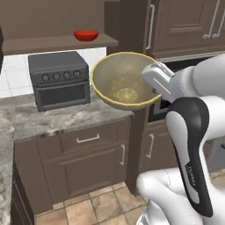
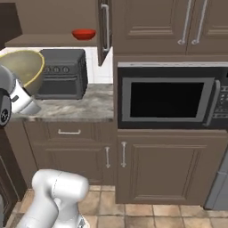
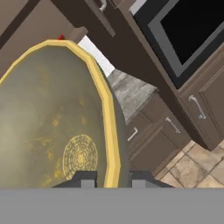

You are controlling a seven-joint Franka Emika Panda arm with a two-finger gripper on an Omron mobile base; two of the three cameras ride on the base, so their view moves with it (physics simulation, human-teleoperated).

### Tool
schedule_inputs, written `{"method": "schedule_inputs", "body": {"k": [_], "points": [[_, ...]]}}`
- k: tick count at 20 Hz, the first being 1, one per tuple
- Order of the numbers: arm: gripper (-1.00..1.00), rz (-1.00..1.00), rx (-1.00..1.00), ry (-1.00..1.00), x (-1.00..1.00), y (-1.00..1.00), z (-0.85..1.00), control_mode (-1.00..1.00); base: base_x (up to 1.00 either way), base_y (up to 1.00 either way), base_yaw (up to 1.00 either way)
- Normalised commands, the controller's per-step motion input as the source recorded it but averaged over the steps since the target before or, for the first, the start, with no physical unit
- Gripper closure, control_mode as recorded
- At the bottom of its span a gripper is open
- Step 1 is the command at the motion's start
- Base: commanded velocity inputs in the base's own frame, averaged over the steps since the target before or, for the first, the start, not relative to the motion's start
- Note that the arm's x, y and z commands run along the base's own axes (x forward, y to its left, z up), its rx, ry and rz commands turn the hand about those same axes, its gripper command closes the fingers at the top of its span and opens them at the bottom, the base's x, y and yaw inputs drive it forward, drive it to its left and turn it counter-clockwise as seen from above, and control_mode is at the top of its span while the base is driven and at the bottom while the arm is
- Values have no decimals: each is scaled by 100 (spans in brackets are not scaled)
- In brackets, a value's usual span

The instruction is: Take the smaller bowl and place it next to the appetizer plate on the dining counter , and place the larger bowl next to the plate with cooked food.

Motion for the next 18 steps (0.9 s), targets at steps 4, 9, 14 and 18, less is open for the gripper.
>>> {"method": "schedule_inputs", "body": {"k": [4,9,14,18], "points": [[100,0,0,0,0,0,0,100,-31,-42,-42],[100,0,0,0,0,0,0,100,-39,-41,-42],[100,0,0,0,0,0,0,100,-49,-36,-41],[100,0,0,0,0,0,0,100,-41,-29,-44]]}}
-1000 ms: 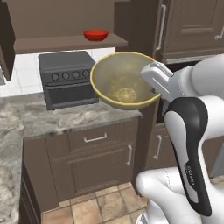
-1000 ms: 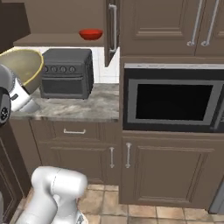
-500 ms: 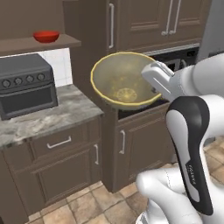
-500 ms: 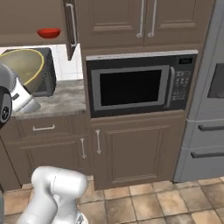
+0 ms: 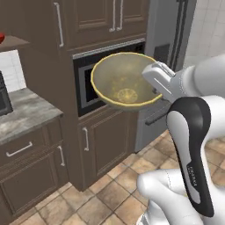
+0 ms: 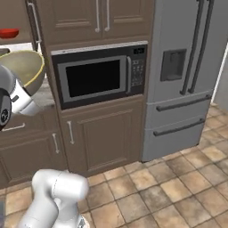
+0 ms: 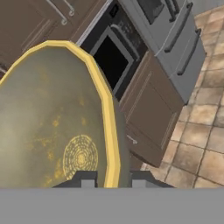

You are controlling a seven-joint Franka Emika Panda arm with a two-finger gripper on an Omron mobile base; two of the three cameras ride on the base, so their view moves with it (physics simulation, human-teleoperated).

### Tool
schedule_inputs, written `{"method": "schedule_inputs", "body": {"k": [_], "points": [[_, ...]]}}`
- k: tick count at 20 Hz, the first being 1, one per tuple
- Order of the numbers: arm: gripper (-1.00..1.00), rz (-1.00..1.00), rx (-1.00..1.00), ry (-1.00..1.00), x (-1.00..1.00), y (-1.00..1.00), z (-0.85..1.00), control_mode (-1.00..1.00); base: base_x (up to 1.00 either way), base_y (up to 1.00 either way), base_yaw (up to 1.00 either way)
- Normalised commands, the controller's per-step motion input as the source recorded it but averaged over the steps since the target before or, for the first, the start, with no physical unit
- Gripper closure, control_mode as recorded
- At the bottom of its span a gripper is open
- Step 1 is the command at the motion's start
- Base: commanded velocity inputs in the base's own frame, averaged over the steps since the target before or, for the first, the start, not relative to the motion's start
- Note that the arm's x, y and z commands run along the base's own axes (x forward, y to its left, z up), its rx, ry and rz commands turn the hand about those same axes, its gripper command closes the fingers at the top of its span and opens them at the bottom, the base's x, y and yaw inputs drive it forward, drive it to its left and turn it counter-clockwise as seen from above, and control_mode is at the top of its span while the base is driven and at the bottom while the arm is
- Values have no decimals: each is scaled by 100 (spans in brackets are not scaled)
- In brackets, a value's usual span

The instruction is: Take the smaller bowl and place it next to the appetizer plate on the dining counter , and place the larger bowl next to the plate with cooked food.

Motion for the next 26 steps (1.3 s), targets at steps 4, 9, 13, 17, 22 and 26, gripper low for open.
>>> {"method": "schedule_inputs", "body": {"k": [4,9,13,17,22,26], "points": [[100,0,0,0,0,0,0,100,-24,-26,-42],[100,0,0,0,0,0,0,100,-21,-21,-40],[100,0,0,0,0,0,0,100,-24,-24,-42],[100,0,0,0,0,0,0,100,-23,-33,-44],[100,0,0,0,0,0,0,100,-10,-34,-48],[100,0,0,0,0,0,0,100,-5,-25,-47]]}}
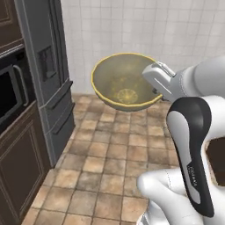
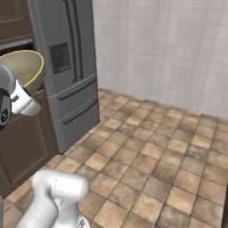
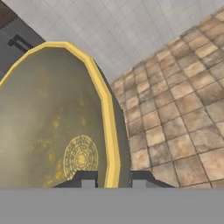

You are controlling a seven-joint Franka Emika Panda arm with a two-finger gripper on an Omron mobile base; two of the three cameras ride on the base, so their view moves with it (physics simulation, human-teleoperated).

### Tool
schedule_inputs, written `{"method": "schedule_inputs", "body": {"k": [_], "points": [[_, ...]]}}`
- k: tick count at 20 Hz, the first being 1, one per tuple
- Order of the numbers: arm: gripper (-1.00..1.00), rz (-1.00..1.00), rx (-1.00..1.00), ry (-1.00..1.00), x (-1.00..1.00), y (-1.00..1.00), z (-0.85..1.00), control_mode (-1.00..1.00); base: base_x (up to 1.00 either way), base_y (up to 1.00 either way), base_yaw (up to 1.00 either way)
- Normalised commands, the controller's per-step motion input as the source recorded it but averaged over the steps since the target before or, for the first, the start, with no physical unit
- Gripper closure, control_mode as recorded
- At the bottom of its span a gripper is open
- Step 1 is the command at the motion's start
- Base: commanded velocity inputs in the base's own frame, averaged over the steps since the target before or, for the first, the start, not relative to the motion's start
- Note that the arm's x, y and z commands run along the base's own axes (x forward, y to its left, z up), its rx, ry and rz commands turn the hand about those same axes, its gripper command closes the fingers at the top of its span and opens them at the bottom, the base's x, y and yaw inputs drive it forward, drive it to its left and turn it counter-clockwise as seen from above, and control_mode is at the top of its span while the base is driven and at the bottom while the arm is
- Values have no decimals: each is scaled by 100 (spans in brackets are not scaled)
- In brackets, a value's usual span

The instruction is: Take the smaller bowl and place it next to the appetizer plate on the dining counter , and place the larger bowl next to the plate with cooked food.

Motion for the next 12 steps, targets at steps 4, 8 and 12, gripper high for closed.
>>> {"method": "schedule_inputs", "body": {"k": [4,8,12], "points": [[100,0,0,0,0,0,0,100,0,-15,-44],[100,0,0,0,0,0,0,100,0,-18,-42],[100,0,0,0,0,0,0,100,31,-3,-44]]}}
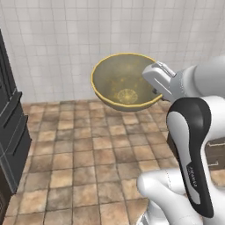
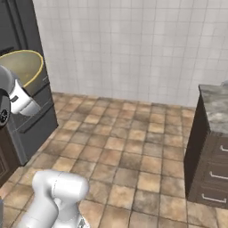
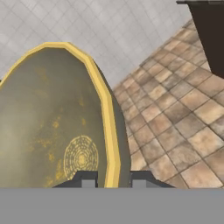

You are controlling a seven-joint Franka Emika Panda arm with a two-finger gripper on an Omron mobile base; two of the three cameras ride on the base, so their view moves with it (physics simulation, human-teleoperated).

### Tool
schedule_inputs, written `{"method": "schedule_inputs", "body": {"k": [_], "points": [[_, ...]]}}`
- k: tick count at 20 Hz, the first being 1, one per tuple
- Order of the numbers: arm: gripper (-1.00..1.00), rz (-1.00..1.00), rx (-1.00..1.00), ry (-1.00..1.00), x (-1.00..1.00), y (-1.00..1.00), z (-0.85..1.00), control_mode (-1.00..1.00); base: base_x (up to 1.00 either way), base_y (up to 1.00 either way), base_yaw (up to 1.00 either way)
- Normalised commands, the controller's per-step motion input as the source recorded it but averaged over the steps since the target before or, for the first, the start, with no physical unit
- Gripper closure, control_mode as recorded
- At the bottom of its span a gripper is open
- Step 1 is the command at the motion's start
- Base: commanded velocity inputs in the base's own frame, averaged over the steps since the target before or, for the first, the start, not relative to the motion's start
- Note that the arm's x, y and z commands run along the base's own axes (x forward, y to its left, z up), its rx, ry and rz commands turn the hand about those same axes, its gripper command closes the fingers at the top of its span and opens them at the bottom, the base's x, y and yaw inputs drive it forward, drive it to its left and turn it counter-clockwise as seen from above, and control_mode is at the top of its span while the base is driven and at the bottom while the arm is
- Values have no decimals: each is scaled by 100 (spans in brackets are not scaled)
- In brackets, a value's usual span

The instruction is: Take the smaller bowl and place it next to the appetizer plate on the dining counter , and place the larger bowl next to the plate with cooked food.

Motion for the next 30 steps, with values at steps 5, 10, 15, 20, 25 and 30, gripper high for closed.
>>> {"method": "schedule_inputs", "body": {"k": [5,10,15,20,25,30], "points": [[100,0,0,0,0,0,0,100,89,0,-44],[100,0,0,0,0,0,0,100,100,0,-34],[100,0,0,0,0,0,0,100,100,0,-33],[100,0,0,0,0,0,0,100,99,0,-38],[100,0,0,0,0,0,0,100,82,2,-39],[100,0,0,0,0,0,0,100,53,17,-40]]}}
